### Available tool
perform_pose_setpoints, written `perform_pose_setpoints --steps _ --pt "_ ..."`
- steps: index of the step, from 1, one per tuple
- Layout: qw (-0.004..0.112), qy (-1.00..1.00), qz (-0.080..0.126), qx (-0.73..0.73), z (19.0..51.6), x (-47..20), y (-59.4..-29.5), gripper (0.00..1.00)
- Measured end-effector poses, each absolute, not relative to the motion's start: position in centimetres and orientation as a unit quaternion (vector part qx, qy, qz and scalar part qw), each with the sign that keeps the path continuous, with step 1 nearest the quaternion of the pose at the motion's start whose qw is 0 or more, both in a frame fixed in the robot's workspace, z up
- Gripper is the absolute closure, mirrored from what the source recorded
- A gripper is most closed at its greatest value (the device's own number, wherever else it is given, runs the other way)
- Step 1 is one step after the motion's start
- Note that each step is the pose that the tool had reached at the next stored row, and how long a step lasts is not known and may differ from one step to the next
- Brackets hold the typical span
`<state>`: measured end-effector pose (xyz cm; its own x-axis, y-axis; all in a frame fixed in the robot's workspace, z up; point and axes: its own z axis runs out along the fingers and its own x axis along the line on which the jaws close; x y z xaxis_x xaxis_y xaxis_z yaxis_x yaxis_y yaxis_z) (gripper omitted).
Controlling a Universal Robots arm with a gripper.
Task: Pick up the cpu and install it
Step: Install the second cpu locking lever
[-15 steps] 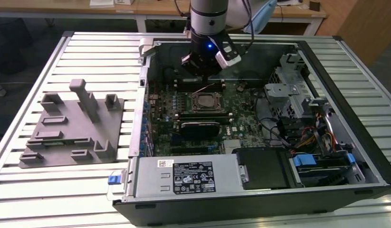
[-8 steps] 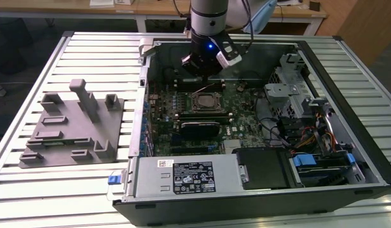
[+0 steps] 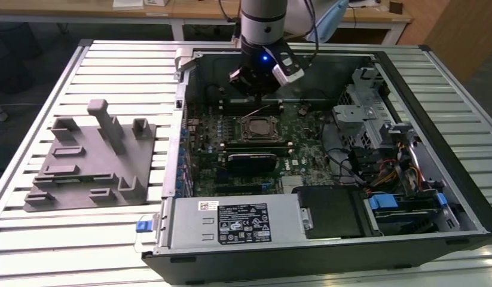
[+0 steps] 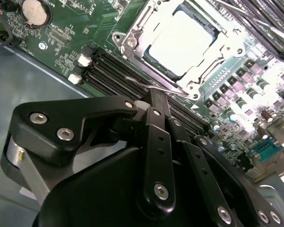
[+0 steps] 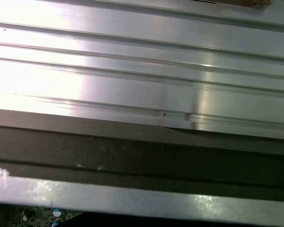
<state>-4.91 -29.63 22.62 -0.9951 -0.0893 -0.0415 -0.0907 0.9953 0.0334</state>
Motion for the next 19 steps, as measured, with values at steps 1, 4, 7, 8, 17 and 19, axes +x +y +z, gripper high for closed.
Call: perform_pose_setpoints --steps 1,4,7,8,17,19 --pt "0.020 0.999 0.018 -0.045 22.6 -4.8 -29.6 0.89" --pt "0.020 0.999 0.018 -0.045 22.4 -4.6 -29.6 0.89" --pt "0.020 0.999 0.018 -0.045 22.4 -4.4 -29.6 0.89" --pt "0.020 0.999 0.018 -0.045 22.3 -4.4 -29.6 0.89" --pt "0.020 0.999 0.018 -0.045 21.9 -3.7 -29.6 0.89" --pt "0.020 0.999 0.018 -0.045 21.8 -3.6 -29.6 0.89"
